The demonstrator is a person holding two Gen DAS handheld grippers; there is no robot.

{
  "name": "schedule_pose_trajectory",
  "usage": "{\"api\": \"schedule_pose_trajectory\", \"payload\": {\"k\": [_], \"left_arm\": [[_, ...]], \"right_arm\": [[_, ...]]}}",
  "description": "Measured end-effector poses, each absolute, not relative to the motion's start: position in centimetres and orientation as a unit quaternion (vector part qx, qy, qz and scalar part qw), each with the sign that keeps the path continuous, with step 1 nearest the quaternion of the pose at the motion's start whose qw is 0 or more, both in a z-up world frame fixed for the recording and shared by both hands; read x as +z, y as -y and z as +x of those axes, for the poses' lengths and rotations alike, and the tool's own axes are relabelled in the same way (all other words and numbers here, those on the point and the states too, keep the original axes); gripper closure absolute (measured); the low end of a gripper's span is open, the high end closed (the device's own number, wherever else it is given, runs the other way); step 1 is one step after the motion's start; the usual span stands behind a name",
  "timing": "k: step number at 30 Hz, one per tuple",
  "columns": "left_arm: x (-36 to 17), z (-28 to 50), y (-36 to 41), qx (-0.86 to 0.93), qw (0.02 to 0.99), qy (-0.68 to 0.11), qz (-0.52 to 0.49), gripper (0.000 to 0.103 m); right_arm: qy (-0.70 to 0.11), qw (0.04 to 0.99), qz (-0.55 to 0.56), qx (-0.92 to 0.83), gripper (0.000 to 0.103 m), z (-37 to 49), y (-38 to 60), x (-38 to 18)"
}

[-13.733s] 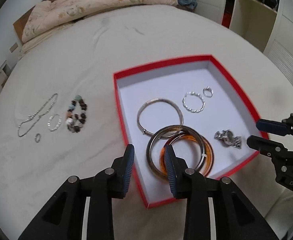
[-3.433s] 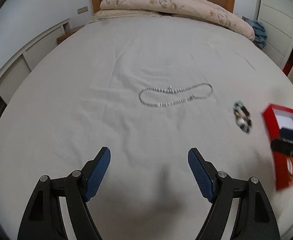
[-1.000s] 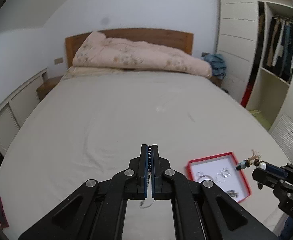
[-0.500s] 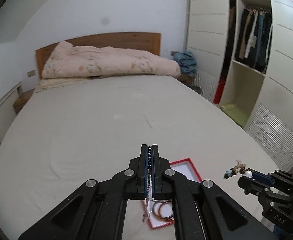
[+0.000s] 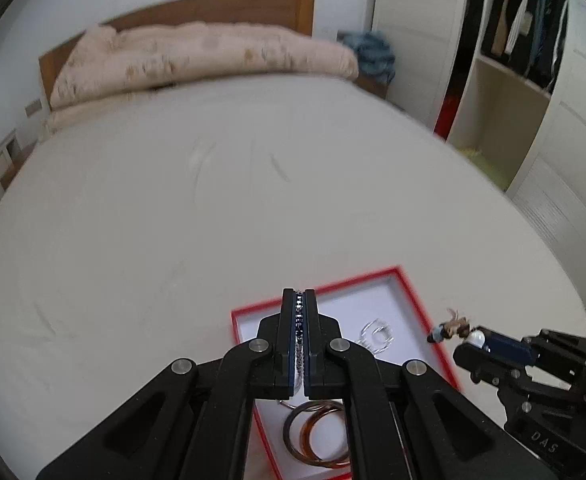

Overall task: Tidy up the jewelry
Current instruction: 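Carry the silver chain and beaded bracelet into the red box and release both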

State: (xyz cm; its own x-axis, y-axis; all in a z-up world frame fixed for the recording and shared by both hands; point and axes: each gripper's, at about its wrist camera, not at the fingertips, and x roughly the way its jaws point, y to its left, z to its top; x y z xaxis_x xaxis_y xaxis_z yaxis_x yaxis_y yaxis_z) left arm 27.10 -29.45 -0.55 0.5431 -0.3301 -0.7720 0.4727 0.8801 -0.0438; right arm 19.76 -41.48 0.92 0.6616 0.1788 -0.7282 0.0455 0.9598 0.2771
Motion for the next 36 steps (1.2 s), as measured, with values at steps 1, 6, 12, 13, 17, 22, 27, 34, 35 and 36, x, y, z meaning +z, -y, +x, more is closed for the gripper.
{"api": "schedule_pose_trajectory", "payload": {"k": [1,6,12,13,17,22,27,34,35,36], "left_arm": [[-1.7,27.5,29.7,-0.229,0.87,-0.428,0.088,0.101],[-6.2,28.3,30.8,-0.23,0.851,-0.463,0.09,0.101],[-10.3,26.6,31.6,-0.255,0.825,-0.498,0.083,0.101],[-10.7,26.3,32.0,-0.261,0.821,-0.501,0.083,0.101],[-12.4,24.7,33.4,-0.287,0.802,-0.515,0.09,0.101],[-13.1,25.3,32.7,-0.27,0.803,-0.526,0.073,0.1],[-12.9,25.4,31.8,-0.257,0.807,-0.527,0.07,0.093],[-11.8,24.3,30.8,-0.252,0.812,-0.522,0.069,0.067],[-11.6,24.1,30.7,-0.251,0.814,-0.52,0.068,0.065],[-11.4,23.9,30.6,-0.251,0.815,-0.518,0.067,0.065]], "right_arm": [[-0.416,0.898,0.139,0.038,0.086,20.0,41.4,0.0],[-0.448,0.882,0.142,0.041,0.086,21.8,41.2,-4.1],[-0.476,0.869,0.128,0.032,0.086,22.5,41.0,-7.2],[-0.48,0.868,0.126,0.029,0.086,22.5,41.0,-7.6],[-0.492,0.862,0.116,0.017,0.086,22.3,41.5,-8.4],[-0.502,0.858,0.104,0.022,0.085,21.9,41.7,-8.9],[-0.51,0.855,0.09,0.031,0.085,21.3,41.3,-9.1],[-0.518,0.851,0.083,0.027,0.083,20.8,41.0,-9.1],[-0.519,0.851,0.082,0.026,0.082,20.7,41.0,-9.0],[-0.519,0.851,0.081,0.025,0.077,20.6,41.0,-8.8]]}}
